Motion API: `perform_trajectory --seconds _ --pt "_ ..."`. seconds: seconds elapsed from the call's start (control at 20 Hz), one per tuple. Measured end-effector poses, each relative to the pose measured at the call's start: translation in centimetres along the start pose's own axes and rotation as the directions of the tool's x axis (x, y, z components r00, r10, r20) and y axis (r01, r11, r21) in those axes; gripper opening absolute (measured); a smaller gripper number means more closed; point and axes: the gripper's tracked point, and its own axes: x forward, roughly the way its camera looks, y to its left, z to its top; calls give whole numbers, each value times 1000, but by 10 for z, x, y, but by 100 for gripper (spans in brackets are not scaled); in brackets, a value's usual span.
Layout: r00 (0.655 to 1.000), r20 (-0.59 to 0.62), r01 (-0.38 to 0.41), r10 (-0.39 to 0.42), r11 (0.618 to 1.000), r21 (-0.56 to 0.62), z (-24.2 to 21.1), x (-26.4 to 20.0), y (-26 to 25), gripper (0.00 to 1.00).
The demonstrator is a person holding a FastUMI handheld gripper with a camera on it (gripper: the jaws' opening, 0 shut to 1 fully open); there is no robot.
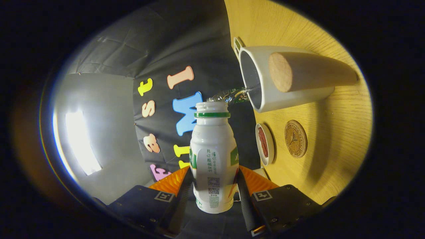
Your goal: Take the bottle from table, then pour the juice into the cup, finally place the bottle on the coaster
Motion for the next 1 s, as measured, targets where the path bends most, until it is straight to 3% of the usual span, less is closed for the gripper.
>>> perform_trajectory --seconds 1.0 --pt "1000 12 5 -5 998 57 1 1 2 71"
